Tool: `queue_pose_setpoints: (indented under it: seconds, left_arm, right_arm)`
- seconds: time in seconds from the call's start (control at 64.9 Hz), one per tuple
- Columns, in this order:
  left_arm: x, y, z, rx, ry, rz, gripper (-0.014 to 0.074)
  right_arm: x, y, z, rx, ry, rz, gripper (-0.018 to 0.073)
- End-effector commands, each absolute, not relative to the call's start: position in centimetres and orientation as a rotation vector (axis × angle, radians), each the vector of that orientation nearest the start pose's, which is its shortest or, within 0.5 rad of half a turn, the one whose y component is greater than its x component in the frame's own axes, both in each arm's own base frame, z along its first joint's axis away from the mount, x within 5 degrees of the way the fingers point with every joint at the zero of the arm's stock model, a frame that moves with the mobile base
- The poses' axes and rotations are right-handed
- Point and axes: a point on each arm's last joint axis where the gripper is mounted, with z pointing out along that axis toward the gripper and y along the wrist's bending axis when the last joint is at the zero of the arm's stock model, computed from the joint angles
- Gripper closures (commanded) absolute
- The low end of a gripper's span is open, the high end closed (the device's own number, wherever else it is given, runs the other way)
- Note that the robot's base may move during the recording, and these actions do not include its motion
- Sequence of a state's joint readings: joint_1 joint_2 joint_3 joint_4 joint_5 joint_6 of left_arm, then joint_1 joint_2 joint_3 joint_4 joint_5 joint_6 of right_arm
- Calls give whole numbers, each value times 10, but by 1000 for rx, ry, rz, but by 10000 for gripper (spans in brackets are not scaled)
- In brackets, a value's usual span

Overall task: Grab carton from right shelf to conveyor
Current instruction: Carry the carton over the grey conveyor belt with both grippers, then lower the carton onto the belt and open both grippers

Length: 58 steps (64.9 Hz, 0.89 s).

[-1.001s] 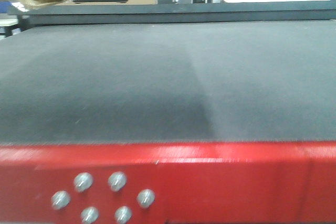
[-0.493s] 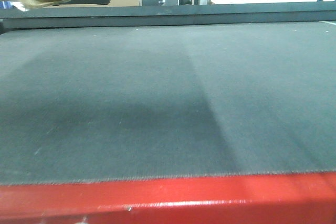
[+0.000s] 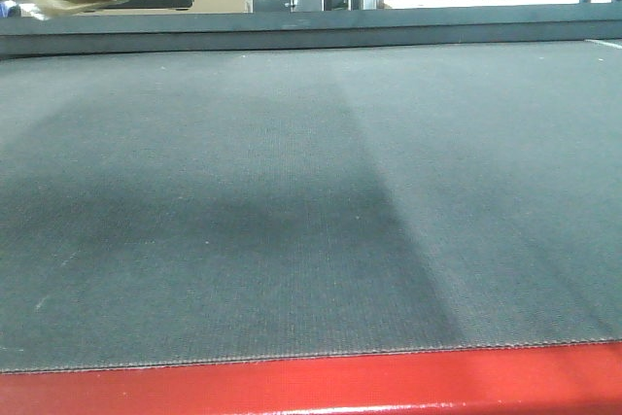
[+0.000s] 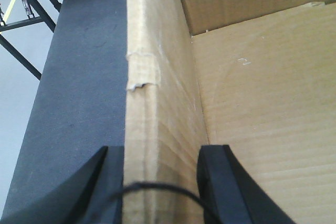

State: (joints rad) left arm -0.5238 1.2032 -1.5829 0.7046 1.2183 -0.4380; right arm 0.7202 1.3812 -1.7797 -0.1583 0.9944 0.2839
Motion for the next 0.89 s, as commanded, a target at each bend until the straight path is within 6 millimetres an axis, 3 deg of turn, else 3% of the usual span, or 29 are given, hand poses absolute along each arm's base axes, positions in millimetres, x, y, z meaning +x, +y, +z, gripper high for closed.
queue_pose_setpoints:
  seconds: [0.0,0.632,0.755,0.878]
  left_arm:
    - [204,-49,497,70,2032,402,613]
    - [204,-50,496,72,2034,389,613]
    - [205,-59,495,98,2043,262,613]
    - [216,-77,489,142,2051,104,613]
  right_arm:
    - [207,168,514,-485,1960,446,627]
    - [207,169,516,-481,1942,473,627]
    - [207,168,513,-481,1968,455,627]
    - [225,155,506,-415,2019,376,627]
